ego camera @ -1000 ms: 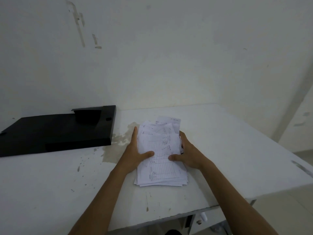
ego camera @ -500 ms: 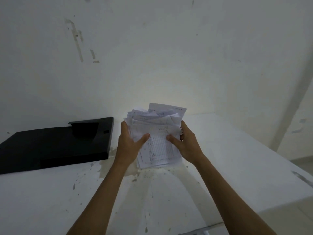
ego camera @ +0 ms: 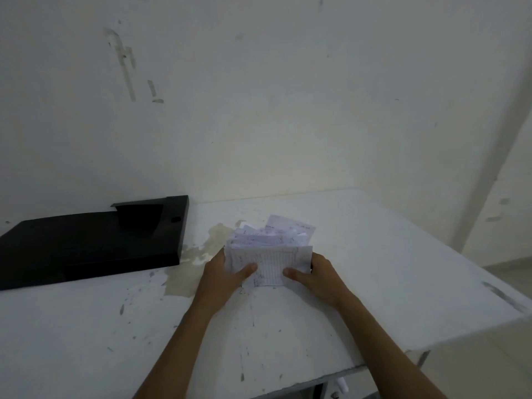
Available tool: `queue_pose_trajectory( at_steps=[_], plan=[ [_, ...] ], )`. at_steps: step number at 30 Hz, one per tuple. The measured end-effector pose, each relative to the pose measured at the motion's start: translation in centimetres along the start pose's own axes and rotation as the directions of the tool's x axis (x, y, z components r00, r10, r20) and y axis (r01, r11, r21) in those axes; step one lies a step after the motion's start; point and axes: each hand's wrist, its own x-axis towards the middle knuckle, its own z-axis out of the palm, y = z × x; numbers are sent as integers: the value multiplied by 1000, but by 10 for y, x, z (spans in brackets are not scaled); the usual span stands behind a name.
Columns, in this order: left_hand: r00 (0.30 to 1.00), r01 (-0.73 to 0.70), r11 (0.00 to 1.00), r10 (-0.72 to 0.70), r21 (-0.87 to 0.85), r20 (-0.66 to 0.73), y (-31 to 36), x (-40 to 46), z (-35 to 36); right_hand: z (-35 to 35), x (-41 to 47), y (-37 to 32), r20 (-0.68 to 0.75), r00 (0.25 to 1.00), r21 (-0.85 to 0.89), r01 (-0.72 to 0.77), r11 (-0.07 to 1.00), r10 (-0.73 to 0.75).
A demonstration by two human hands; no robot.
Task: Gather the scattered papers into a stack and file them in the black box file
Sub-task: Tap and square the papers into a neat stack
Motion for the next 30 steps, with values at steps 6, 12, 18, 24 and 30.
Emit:
queue_pose_trajectory(
  at_steps=[6,12,18,24,30],
  plan=[
    [993,-59,997,64,54,-96,12,-1,-6,-3,5,-10,-49,998,-24,45,999,-46],
    [998,-34,999,34,18,-50,16,4,-2,1,13,-16,-9,997,83,72,994,-71],
    [999,22,996,-25,-87,-33,-3,2,3,11,11,-1,38,999,54,37,998,-39],
    [991,-44,997,36,-65,-127,21,14,2,7,16,-18,-72,993,186,104,977,-91],
    [998,30,998,-32,-54,-51,4,11,4,12,12,-11,-47,999,123,21,992,-16]
  ],
)
